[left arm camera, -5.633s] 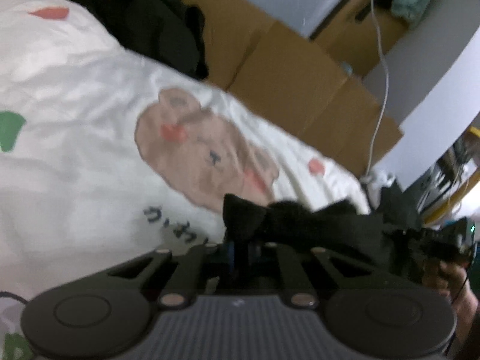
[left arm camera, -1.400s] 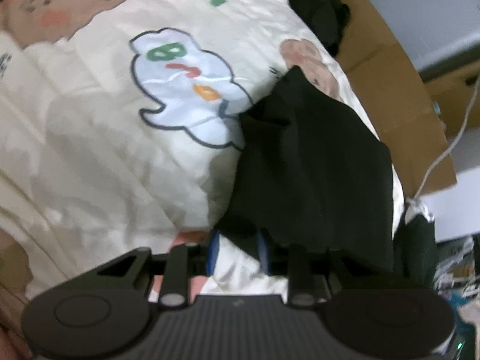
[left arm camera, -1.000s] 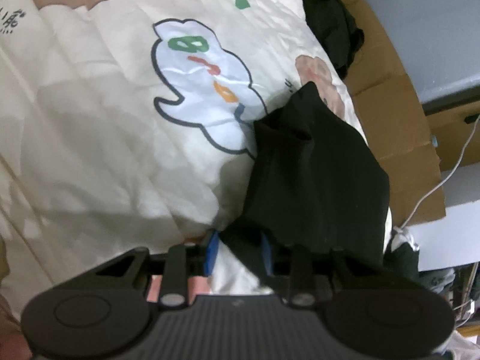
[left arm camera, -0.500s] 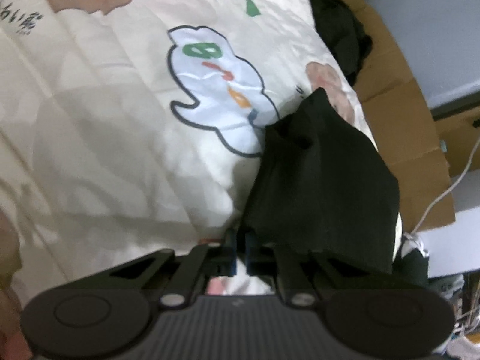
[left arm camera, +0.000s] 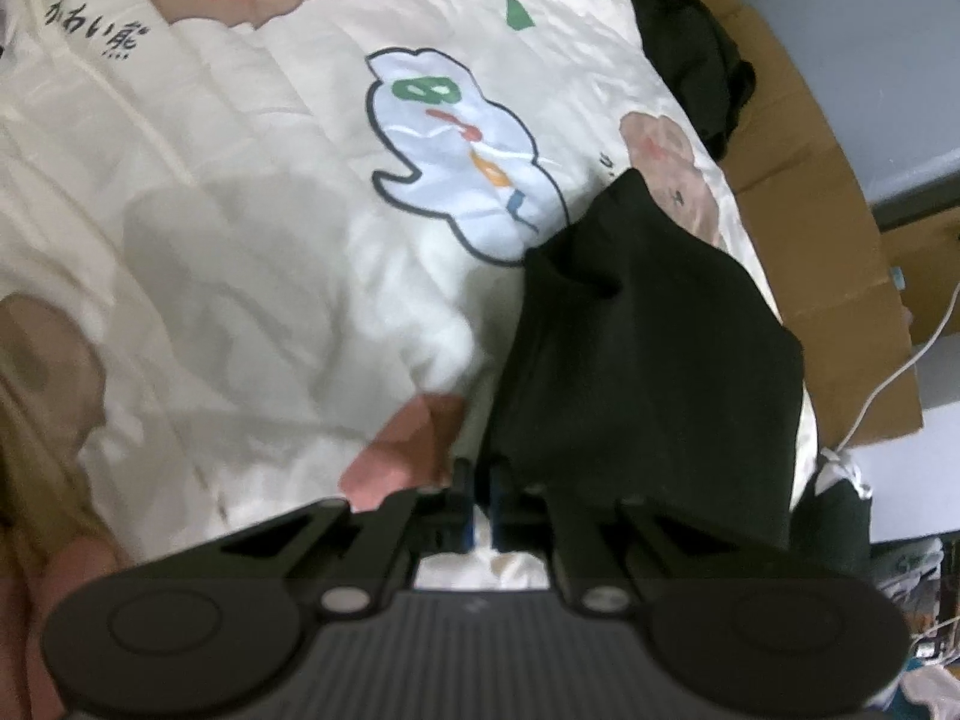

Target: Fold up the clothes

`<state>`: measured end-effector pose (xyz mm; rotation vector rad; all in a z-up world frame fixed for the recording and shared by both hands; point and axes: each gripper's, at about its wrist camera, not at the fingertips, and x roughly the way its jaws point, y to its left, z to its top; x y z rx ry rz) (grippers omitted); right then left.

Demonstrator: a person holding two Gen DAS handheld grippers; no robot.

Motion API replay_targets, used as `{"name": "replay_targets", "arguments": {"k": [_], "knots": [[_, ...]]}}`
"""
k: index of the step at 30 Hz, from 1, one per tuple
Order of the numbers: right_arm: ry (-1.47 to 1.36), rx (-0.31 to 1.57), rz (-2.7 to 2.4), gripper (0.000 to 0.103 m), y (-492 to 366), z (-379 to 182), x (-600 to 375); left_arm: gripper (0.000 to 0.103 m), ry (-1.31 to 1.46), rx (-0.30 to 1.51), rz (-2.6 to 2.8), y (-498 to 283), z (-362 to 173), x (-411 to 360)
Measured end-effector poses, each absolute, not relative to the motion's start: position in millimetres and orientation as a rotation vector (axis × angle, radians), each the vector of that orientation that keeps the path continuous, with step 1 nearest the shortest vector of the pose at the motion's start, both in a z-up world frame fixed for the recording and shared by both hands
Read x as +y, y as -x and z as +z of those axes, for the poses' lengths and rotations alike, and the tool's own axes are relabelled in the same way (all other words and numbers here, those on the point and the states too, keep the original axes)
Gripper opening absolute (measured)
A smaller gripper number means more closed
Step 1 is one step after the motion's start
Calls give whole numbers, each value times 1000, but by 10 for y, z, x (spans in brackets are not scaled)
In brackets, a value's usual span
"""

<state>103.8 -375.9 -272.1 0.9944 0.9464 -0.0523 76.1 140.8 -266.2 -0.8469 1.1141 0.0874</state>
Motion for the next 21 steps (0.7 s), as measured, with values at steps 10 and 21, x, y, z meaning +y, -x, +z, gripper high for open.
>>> {"name": "replay_targets", "arguments": {"k": [10,21], "knots": [[-917,927,-83,10,-892,-2548,-3752,4,863,1130,112,-503,-2597,1333],[-899,897,-98,10,-885,-2453,-3887,4,859,1145,130,-334,-2578,1121]]}}
